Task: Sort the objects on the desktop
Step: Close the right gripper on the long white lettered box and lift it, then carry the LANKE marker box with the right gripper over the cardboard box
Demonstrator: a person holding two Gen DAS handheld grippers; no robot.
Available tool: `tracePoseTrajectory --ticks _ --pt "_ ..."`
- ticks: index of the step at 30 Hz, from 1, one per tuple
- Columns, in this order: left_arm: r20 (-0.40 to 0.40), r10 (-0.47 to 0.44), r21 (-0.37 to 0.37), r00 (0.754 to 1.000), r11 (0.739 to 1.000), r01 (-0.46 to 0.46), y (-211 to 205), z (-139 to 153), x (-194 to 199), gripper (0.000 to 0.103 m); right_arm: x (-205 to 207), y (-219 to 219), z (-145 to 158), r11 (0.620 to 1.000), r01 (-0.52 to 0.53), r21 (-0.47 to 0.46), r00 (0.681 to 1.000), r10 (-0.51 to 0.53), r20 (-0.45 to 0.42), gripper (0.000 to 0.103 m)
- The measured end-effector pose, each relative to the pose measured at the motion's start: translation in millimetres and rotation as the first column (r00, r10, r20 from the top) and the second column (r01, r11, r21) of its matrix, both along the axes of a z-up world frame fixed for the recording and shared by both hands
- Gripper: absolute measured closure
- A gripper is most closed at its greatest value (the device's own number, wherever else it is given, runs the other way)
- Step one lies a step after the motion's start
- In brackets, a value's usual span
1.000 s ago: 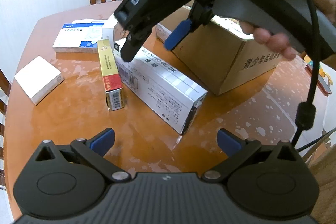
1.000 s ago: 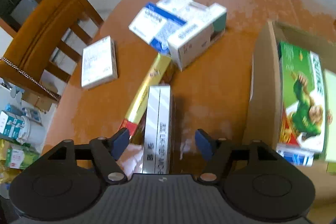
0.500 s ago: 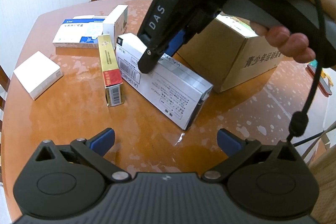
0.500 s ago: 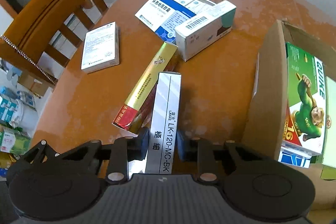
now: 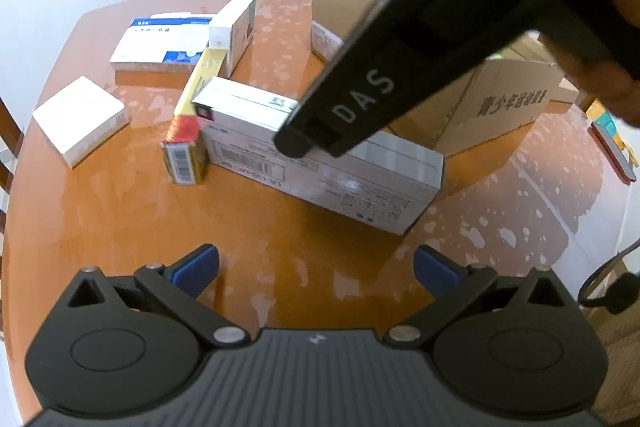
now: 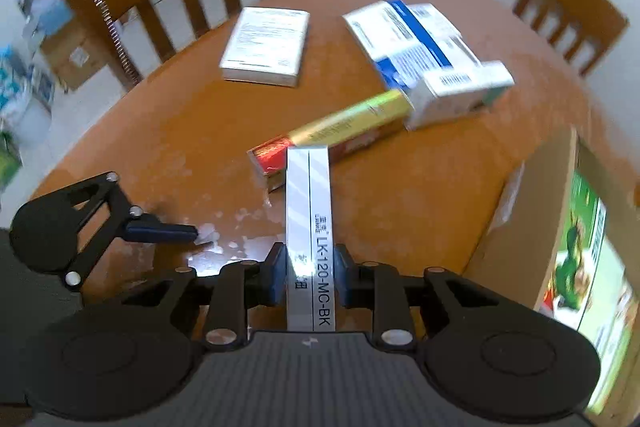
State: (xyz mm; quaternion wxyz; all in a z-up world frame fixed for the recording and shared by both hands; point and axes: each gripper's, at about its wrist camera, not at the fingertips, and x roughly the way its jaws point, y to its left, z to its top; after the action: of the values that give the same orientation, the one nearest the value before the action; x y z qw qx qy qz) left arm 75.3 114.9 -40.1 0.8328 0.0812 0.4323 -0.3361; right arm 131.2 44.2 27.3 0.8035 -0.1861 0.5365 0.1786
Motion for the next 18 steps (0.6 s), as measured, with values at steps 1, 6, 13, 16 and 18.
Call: tracePoseTrajectory --ticks 1,6,13,16,18 --pt "-0.005 0.002 0.002 1.000 1.000 -0.002 1 -1 -1 0.000 -3 5 1 1.000 -0.020 -0.013 1.000 0.020 0.009 0.074" --pt "-0.024 0.007 0.007 1.000 1.000 -0.007 4 -5 -8 0.000 -15 27 1 0.994 -0.095 -0.049 0.995 0.097 0.033 0.074" --pt "-0.035 0.012 -0.016 0.999 1.000 -0.013 6 -8 -14 0.000 -18 29 1 0.995 -0.092 0.027 0.995 0.092 -0.030 0.074" --pt "-0.031 0.017 -0.014 0.999 1.000 -0.018 6 -8 -16 0.000 -12 18 0 0.996 -0.043 0.078 0.997 0.048 -0.063 0.073" --pt "-0.035 0.019 -0.022 0.999 1.000 -0.020 8 -8 -17 0.000 -9 9 2 0.995 -0.012 0.102 0.997 0.019 -0.068 0.070"
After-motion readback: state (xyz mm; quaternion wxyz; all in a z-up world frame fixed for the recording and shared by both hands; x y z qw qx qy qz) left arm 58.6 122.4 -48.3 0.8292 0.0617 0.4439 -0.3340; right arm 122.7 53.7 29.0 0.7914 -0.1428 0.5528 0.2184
